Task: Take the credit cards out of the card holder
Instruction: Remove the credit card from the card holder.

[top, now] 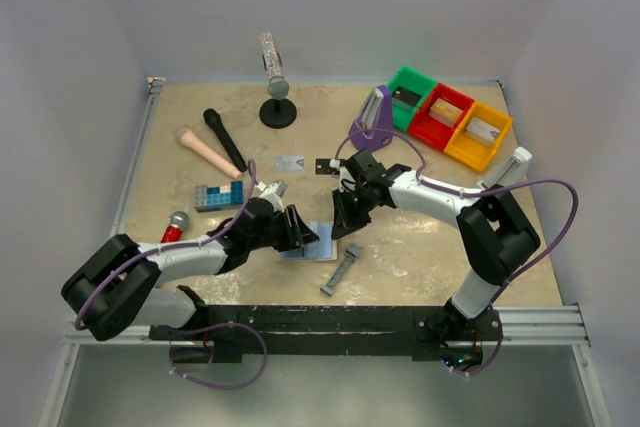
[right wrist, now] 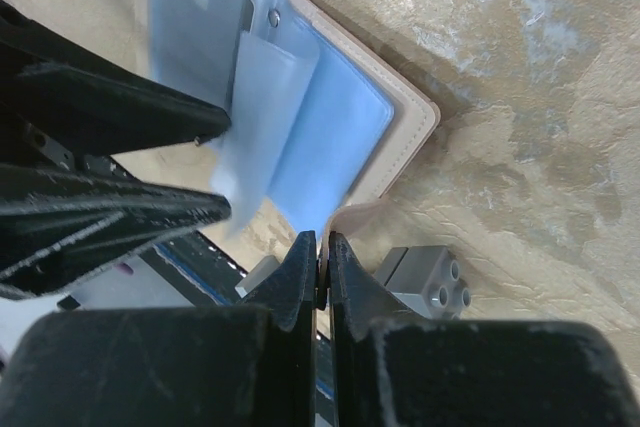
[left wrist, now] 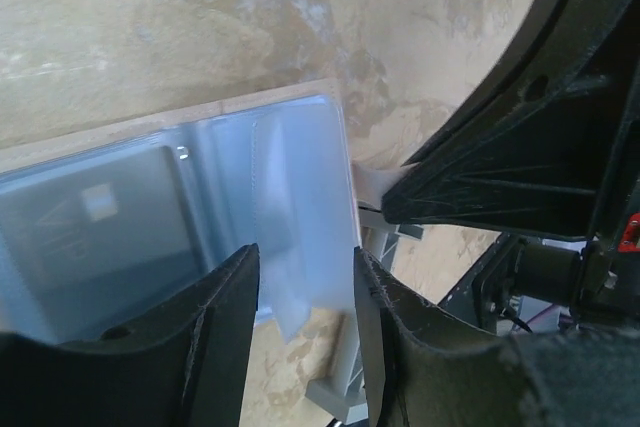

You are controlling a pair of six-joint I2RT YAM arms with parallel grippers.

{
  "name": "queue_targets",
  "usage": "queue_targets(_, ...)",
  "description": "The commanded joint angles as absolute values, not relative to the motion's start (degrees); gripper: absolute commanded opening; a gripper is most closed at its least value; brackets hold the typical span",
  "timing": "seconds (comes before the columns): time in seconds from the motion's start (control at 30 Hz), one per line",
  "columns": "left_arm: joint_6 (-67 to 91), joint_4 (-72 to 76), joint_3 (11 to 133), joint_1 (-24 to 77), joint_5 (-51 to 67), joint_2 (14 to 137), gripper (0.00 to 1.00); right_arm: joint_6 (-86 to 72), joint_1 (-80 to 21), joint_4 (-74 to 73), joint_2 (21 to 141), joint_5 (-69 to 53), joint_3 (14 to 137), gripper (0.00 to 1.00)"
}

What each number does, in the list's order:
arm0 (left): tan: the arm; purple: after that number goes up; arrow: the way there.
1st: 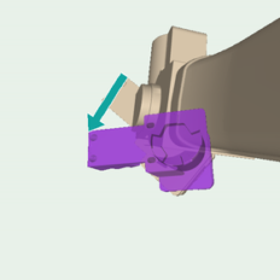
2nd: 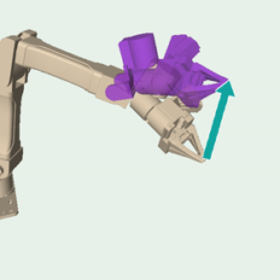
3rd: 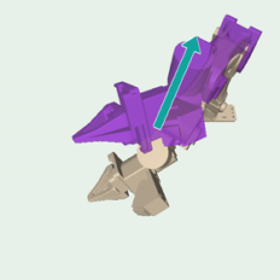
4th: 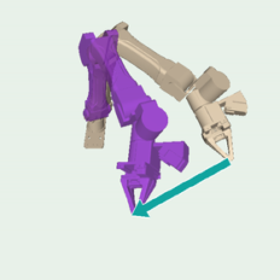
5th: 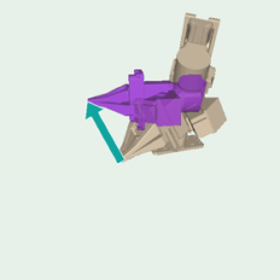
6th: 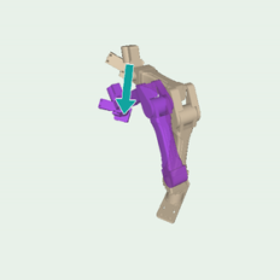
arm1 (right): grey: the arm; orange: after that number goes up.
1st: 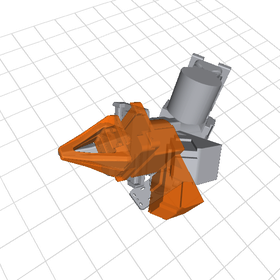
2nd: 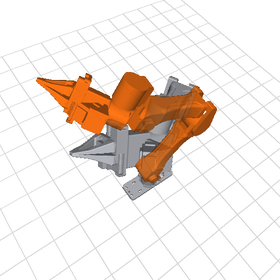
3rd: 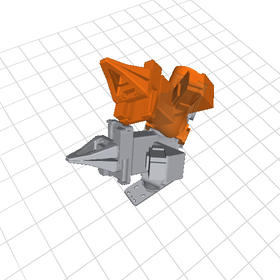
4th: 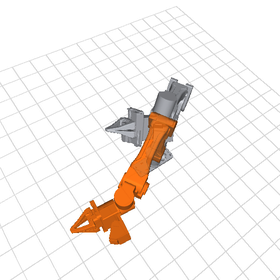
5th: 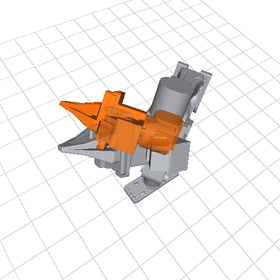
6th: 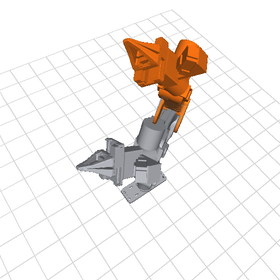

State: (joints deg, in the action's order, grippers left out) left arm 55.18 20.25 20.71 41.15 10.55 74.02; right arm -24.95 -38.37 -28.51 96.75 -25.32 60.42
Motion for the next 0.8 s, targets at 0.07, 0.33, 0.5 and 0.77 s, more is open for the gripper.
queue_targets(0.07,50.6,22.9,27.5,44.4,16.2,78.1,0.47,-24.9,-38.8,-27.5,96.9,-26.7,61.7,0.00)
queue_targets(0.33,50.7,20.5,23.3,44.7,9.4,68.4,0.48,-24.4,-38.8,-27.9,96.2,-26.3,61.4,0.00)
queue_targets(0.5,53.3,13.7,18.9,41.8,3.2,60.0,0.52,-24.4,-38.7,-27.6,95.9,-26.1,60.8,0.00)
queue_targets(0.77,54.0,6.4,16.3,40.7,-3.3,56.9,0.58,-24.6,-38.8,-27.1,95.7,-26.0,60.1,0.00)
